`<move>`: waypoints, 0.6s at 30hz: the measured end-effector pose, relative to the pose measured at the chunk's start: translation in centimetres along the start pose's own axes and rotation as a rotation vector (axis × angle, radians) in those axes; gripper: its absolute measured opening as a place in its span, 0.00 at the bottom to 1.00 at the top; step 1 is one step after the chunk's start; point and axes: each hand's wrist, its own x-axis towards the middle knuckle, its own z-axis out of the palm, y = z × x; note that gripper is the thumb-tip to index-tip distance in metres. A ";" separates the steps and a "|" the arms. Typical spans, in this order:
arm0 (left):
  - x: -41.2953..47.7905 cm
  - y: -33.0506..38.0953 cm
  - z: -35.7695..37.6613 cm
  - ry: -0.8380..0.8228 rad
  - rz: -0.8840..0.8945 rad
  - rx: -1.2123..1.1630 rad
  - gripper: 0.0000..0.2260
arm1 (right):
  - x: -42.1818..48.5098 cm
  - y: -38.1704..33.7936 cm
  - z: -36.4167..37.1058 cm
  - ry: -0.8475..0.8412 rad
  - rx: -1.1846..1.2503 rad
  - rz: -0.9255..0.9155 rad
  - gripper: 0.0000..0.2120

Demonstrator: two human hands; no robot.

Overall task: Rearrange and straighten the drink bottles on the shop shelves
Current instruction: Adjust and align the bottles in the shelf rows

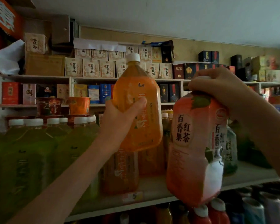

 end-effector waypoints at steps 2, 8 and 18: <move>-0.9 -1.0 1.5 -0.004 0.001 0.024 0.39 | -1.5 0.6 -1.2 -0.024 0.042 0.016 0.06; -3.2 -4.0 4.7 0.017 0.008 0.156 0.42 | -3.9 3.1 -3.9 -0.101 0.131 0.005 0.07; -5.9 -5.5 7.9 0.213 -0.015 0.261 0.26 | -3.6 6.7 -5.1 -0.209 0.095 -0.056 0.08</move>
